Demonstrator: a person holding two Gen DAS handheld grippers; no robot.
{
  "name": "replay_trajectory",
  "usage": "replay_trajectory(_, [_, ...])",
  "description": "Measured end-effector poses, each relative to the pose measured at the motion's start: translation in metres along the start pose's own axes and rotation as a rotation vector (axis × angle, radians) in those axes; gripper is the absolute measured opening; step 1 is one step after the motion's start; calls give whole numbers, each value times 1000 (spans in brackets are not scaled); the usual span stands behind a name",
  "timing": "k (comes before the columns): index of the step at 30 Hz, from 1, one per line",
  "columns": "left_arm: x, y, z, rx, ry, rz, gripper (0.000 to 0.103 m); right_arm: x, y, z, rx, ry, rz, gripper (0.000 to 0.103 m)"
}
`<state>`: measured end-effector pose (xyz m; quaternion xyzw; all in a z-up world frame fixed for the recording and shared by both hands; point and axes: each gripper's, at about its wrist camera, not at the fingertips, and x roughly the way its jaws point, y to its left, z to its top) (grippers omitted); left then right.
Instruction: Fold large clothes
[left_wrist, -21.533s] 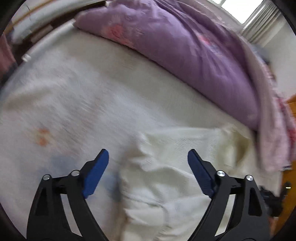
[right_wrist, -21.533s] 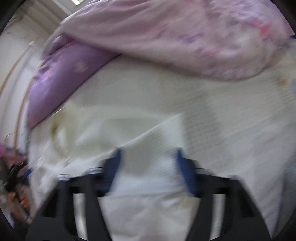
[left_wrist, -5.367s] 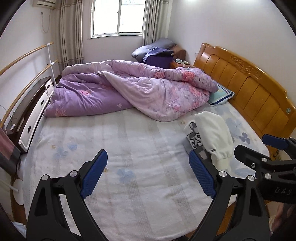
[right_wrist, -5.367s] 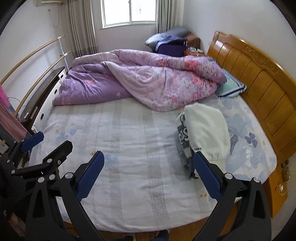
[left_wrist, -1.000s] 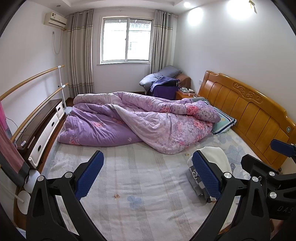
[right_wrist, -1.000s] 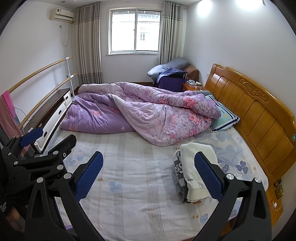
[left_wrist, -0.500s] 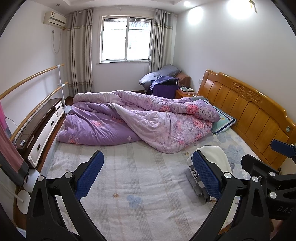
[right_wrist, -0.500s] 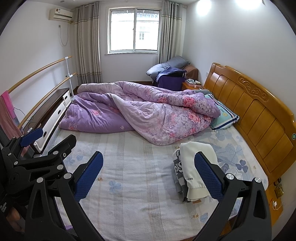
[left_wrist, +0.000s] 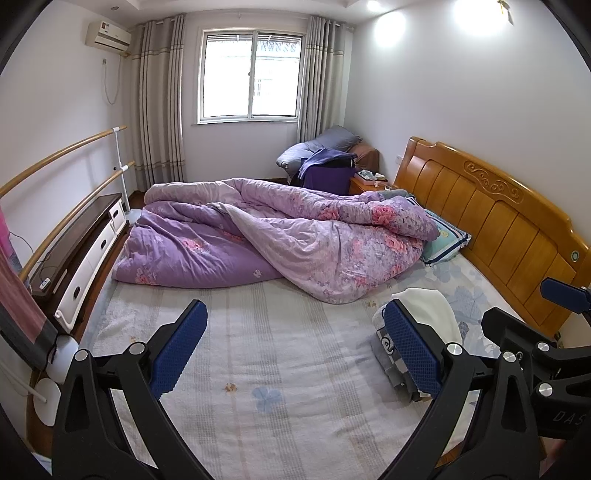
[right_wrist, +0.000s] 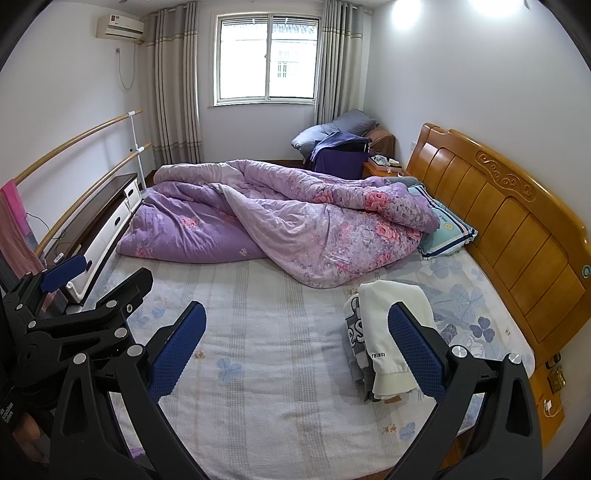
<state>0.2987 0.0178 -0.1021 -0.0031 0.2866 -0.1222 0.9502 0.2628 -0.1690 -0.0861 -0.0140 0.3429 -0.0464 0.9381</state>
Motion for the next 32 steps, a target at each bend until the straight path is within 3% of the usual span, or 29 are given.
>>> replay_trajectory(21, [0, 3, -2, -2, 4, 20, 97, 1, 3, -1, -9, 2, 8, 95])
replay_trajectory(32, [16, -11, -4, -10, 62, 46, 97, 22, -13, -3, -28, 36, 44, 95])
